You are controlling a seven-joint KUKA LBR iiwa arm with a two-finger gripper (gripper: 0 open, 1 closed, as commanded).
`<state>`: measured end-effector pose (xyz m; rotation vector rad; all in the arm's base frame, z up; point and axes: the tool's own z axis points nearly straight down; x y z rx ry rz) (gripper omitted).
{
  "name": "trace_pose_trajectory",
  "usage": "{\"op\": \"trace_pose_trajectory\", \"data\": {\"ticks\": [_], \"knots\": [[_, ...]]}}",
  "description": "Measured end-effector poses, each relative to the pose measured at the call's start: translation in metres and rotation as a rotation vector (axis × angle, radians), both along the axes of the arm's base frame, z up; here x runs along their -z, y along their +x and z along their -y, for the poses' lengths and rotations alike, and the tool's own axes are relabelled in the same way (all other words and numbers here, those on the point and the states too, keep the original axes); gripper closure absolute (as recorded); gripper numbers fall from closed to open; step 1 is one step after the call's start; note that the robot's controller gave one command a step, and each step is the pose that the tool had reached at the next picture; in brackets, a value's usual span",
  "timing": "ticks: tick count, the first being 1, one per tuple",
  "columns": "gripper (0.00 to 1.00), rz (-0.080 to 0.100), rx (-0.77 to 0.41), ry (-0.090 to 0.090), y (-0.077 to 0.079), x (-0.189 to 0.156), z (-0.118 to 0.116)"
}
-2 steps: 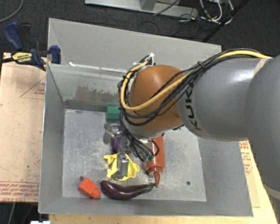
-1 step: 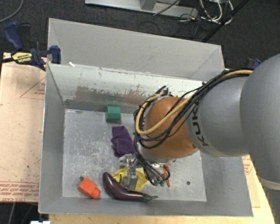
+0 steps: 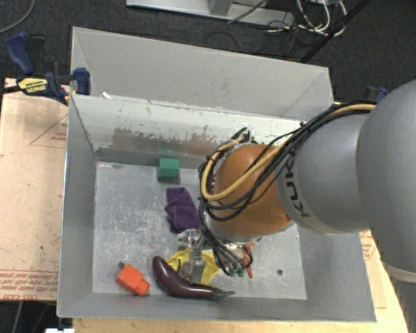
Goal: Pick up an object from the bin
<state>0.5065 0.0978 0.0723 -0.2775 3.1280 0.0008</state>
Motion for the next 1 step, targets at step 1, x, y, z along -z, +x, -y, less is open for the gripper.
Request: {"op": "trace_pose_trajectory", "data": {"ticks": [1], "knots": [[1.00, 0.002, -0.030, 0.001, -0.0028, -0.1063, 0.0201]]}}
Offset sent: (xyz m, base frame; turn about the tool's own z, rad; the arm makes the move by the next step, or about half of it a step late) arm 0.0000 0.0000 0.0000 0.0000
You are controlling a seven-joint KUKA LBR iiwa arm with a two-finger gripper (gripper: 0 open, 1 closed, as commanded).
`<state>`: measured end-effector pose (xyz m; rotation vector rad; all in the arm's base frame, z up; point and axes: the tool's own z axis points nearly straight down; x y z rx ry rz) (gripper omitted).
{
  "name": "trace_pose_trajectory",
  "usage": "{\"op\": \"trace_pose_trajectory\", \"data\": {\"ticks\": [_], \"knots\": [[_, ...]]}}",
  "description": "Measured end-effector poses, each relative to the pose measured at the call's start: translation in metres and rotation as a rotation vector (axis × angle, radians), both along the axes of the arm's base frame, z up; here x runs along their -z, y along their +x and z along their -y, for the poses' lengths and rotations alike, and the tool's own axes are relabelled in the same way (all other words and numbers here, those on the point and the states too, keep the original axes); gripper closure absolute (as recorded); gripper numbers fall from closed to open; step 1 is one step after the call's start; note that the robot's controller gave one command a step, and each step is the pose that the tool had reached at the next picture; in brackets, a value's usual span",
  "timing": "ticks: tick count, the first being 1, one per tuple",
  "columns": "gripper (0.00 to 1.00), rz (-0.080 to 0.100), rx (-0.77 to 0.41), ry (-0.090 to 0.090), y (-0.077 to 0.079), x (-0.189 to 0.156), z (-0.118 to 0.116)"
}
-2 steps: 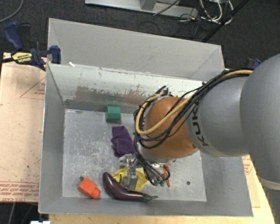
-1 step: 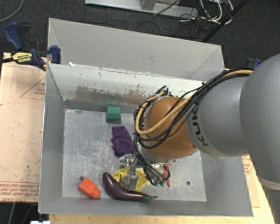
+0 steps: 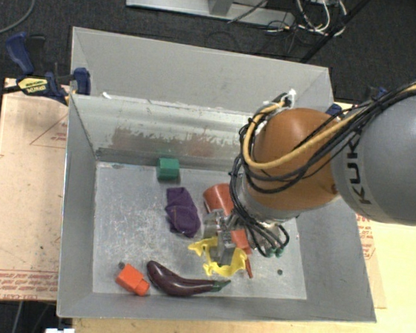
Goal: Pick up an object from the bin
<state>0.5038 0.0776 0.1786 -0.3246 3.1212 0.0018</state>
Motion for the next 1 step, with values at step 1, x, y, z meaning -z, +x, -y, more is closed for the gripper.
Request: {"op": "trace_pose_trajectory", "data": {"ticks": [1], "knots": [[1.00, -0.002, 0.000, 0.000, -0.0005, 0.0005, -0.0001]]}}
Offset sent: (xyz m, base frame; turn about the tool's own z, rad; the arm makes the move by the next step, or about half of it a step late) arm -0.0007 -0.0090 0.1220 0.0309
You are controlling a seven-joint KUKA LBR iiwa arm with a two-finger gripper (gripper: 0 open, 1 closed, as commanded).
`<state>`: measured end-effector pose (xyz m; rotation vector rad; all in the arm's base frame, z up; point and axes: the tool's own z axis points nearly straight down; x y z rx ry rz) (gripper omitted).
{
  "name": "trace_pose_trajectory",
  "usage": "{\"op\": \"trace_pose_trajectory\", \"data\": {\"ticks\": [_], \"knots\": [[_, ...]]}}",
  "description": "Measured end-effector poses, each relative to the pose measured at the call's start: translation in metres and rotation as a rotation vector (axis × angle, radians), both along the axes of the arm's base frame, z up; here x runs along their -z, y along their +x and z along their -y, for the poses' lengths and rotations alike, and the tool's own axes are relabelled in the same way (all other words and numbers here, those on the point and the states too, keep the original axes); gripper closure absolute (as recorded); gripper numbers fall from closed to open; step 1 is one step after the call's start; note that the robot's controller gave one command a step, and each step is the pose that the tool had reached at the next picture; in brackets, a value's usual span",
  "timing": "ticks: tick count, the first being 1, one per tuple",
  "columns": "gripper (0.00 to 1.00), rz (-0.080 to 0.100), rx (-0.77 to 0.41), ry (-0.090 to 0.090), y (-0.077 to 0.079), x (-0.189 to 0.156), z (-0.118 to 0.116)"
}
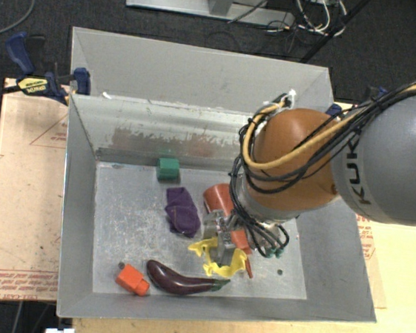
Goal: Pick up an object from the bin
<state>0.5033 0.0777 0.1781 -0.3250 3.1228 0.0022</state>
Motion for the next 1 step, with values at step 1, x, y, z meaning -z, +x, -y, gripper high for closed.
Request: {"op": "trace_pose_trajectory", "data": {"ticks": [1], "knots": [[1.00, 0.005, 0.033, 0.001, 0.0009, -0.1226, 0.0086]]}}
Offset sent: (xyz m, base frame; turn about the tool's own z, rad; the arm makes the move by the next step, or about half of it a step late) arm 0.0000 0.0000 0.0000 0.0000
